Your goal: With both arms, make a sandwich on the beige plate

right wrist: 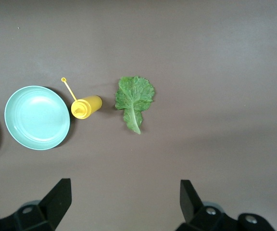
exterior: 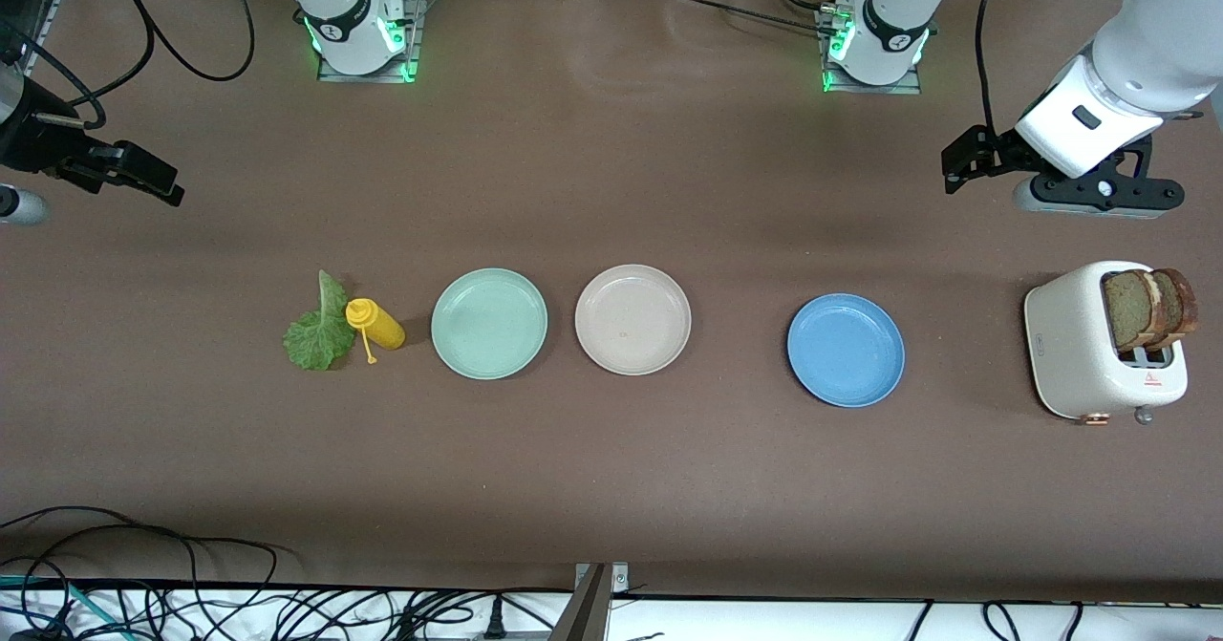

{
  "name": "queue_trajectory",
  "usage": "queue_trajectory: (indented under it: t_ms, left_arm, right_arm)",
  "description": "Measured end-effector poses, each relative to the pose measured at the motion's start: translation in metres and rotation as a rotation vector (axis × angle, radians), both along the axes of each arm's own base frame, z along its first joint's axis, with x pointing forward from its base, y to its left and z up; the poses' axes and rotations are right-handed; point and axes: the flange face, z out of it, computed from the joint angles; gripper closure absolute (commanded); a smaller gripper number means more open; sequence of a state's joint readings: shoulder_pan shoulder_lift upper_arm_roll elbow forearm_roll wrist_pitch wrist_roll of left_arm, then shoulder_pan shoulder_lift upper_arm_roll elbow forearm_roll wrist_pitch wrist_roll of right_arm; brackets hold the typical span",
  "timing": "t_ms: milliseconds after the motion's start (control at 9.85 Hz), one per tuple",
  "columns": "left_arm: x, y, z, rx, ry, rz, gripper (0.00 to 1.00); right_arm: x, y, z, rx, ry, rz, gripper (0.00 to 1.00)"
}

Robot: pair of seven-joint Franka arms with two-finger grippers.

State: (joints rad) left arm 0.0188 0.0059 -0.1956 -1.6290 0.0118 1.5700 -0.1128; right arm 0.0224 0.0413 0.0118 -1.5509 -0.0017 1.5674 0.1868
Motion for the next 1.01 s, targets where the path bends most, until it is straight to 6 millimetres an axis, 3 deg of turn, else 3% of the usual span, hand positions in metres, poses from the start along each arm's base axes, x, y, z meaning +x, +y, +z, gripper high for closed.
queue_trajectory:
  t_ms: [304,1015]
  left_arm:
    - [0.0,0.0,0.0,0.0,0.0,0.0,0.0]
    - [0.0,0.001,0.001,-0.001,-0.004,0.002,0.0]
  right_arm:
    - [-0.001,0.013,0.0,0.001,0.0,0.008,0.0]
    - [-0.003,0.014,-0.005,-0.001,0.036,0.011,0.0]
